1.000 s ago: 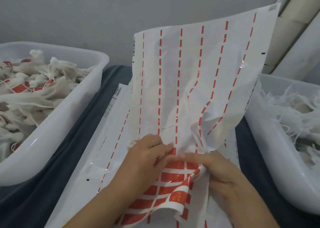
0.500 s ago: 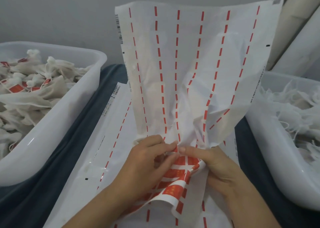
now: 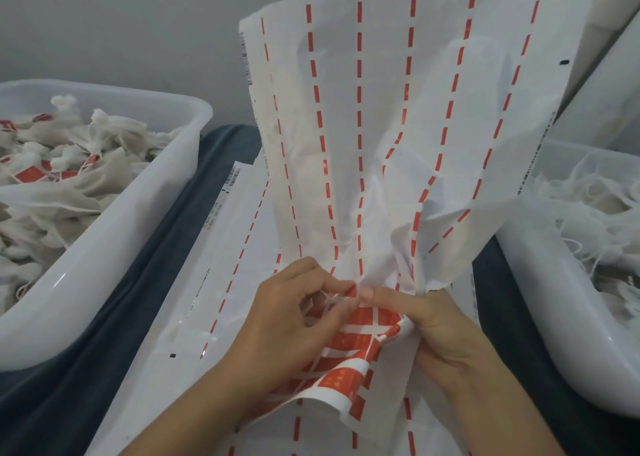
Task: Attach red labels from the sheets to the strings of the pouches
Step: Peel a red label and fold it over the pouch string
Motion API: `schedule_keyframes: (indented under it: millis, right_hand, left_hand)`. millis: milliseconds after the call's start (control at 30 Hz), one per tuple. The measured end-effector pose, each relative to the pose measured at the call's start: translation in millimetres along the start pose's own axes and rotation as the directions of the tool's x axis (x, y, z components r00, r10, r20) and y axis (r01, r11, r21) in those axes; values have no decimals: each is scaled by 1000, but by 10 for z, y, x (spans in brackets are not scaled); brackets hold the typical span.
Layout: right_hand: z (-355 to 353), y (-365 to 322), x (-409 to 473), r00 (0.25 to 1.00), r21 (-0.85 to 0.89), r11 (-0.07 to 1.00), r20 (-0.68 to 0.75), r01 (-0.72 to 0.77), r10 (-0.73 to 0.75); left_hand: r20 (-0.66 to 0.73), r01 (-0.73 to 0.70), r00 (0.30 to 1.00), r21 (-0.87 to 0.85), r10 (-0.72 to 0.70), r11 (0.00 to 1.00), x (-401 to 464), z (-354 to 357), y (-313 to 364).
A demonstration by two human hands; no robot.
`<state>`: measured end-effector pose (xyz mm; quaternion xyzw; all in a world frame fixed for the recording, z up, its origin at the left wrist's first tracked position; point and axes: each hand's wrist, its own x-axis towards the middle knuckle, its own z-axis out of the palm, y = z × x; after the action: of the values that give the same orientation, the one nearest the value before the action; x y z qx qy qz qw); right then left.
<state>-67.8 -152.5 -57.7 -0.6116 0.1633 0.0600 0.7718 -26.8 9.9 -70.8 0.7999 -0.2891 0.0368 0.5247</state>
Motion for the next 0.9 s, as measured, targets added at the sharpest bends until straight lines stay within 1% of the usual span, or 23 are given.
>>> schedule_keyframes:
  millis: [100,233,333,400,433,500,533,600,633,667,733,767,800,833,867,900]
  right_hand:
    - [-10,8,-4,1000,-8,1000,2,7,-7]
    - [-28,-6,-5,1000,-6,1000,1,19,-19]
    - [-29,-19,-3,1000,6,1000,8,26,-26]
    - [-27,-16,1,1000,-7,1000,-14,12,-12]
    - [-31,-20,5,1000,-15,1000,-25,6,-6]
    - [-69,-34,21,999,-38,999,-38,-3,1]
    - [-104,-42,30,998,-60,998,-55,-15,12]
    - [-180,-41,45,989,-125,990,-139,-62,44]
    - [-208,-47,47,981,-144,986,-189,-82,54]
    - [-227,-59,48,973,-155,984,-226,-90,53]
    - [-227,-100,86,960,-212,973,-279,-96,34]
    - [-205,-119,101,944,-290,953,-330,-83,-18]
    - [-197,-128,104,902,-413,909,-411,-52,-135]
    - [-185,-142,100,819,-548,836,-476,9,-321]
    - [-177,-140,77,715,-668,738,-468,100,-520]
    - [-163,-133,51,644,-732,656,-413,186,-644]
  left_hand:
    - [-3,-4,1000,-48,4,999,3,-11,9]
    - [0,17,1000,-50,-17,999,14,-17,7]
    - [-32,54,998,-53,-56,997,17,-12,9]
    - [-59,82,995,-40,-84,996,12,6,7]
    - [-88,94,991,-31,-97,995,11,14,0]
    - [-197,127,972,-6,-126,992,25,17,-16]
    - [-272,154,950,-19,-154,988,38,6,-20]
    - [-407,176,890,-113,-207,978,70,-46,-6]
    - [-453,147,871,-129,-190,981,73,-78,11]
    - [-476,99,869,-106,-138,989,73,-103,31]
    - [-466,-25,884,4,24,1000,56,-124,74]
    - [-453,-82,886,67,103,994,44,-119,91]
    - [-439,-128,883,123,169,984,35,-111,98]
    - [-427,-169,874,181,232,969,31,-105,103]
    - [-415,-208,861,236,292,949,28,-100,106]
    - [-401,-241,850,281,342,929,22,-91,106]
